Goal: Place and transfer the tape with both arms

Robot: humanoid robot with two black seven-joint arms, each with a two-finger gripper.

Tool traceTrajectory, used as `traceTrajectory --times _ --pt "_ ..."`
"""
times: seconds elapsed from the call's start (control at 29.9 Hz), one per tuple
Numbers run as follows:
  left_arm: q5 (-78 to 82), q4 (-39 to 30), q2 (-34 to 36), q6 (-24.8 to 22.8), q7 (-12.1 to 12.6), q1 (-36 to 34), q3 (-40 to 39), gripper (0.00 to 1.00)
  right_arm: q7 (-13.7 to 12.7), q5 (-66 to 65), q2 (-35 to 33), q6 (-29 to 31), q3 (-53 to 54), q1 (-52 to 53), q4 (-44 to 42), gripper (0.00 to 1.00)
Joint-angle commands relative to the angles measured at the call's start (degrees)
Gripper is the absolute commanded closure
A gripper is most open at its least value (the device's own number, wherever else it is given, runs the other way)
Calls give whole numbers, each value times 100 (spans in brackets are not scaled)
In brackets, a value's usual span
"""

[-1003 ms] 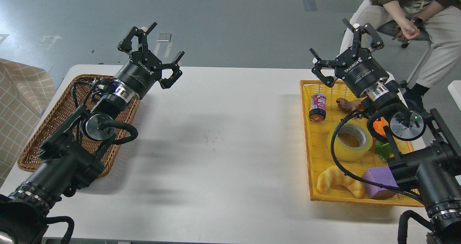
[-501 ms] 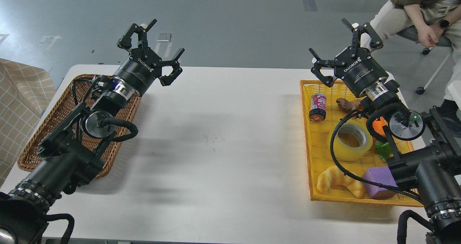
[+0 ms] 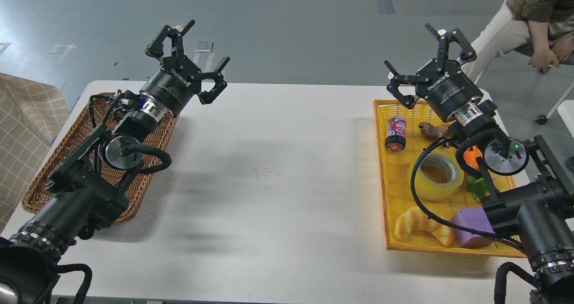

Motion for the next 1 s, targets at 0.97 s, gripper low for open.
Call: traceTrajectory --times 0.97 --pt "0 -8 -2 0 0 30 -18 2 27 18 0 0 18 47 53 0"
